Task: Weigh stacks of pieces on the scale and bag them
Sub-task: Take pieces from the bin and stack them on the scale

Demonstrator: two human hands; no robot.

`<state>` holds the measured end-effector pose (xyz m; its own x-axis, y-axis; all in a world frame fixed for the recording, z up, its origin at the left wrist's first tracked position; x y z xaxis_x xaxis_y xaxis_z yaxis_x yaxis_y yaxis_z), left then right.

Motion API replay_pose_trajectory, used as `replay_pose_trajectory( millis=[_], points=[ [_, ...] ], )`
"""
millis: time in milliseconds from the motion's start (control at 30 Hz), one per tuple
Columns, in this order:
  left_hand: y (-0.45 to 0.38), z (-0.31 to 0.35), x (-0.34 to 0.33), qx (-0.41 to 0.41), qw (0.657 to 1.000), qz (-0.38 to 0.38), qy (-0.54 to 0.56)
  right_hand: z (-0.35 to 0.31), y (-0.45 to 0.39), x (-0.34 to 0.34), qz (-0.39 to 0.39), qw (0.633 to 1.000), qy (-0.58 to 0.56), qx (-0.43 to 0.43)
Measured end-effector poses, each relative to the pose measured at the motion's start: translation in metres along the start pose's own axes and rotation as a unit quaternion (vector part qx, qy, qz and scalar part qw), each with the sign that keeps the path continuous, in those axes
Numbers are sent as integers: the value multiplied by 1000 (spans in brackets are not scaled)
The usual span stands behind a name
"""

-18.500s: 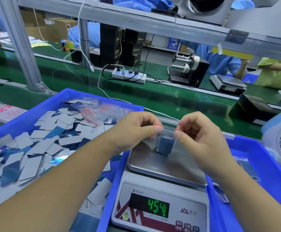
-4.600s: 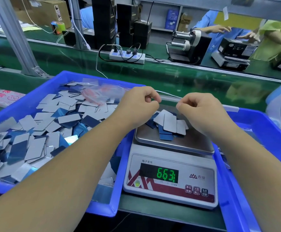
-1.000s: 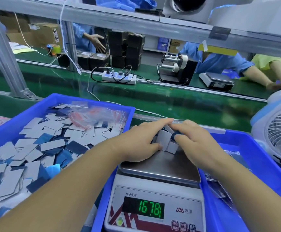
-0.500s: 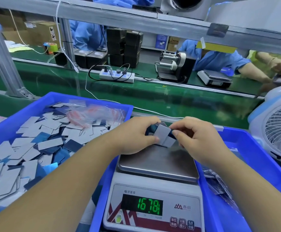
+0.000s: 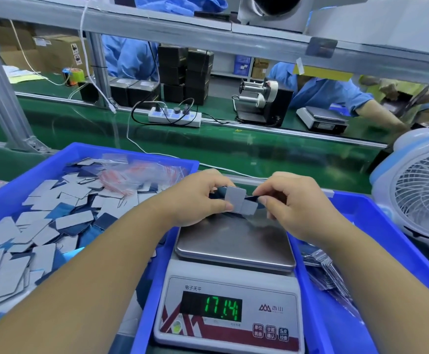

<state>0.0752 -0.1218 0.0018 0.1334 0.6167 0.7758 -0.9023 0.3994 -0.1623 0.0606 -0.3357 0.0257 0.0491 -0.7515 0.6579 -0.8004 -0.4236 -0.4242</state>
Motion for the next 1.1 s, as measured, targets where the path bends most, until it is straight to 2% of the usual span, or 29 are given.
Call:
replay_pose_trajectory(
  millis=[67,133,200,267,333,600,700,800,933,1033,1100],
  points=[
    [2,-4,4,11,999,6,51,10,-1,11,38,999,6,-20],
    [2,-6,6,7,999,8,47,19,-2,23,103,986,-94,-86],
    [1,-3,2,-9,1000,1,8,22,-2,22,169,942,-249,-149],
    [0,-2,-2,-5,1000,-1,-14,19,-4,8,198,893,-358,-189],
    [2,-2,-4,3,1000,3,-22,16,-4,-9,186,871,-398,-220],
    [0,-3,-5,-4,997,36,-69,8,-2,-29,99,847,-391,-346],
    [-3,-4,-6,-28,994,33,-102,5,-3,-29,76,855,-366,-360],
    [-2,-3,-7,-24,995,14,-93,5,-3,-30,61,886,-297,-350],
    [0,0,-8,-17,995,0,-96,6,-3,-24,82,946,-193,-248],
    [0,2,-10,-12,995,-6,-103,0,-1,-27,36,944,-261,-197],
    [-1,3,-12,-5,994,-17,-112,-3,0,-31,-2,953,-242,-181]
  ],
)
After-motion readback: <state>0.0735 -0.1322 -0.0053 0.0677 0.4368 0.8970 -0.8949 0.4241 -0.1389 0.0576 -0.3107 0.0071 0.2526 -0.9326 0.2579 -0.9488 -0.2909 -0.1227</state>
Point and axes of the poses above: each hand's wrist, its own y-axis away from the middle knuckle, its own x-axis out of the back of the hand, z = x × y, the point moved 2 cm from there along -y, towards the middle knuckle, and after that the axes turned 14 degrees about -y, right-handed, at the moved point
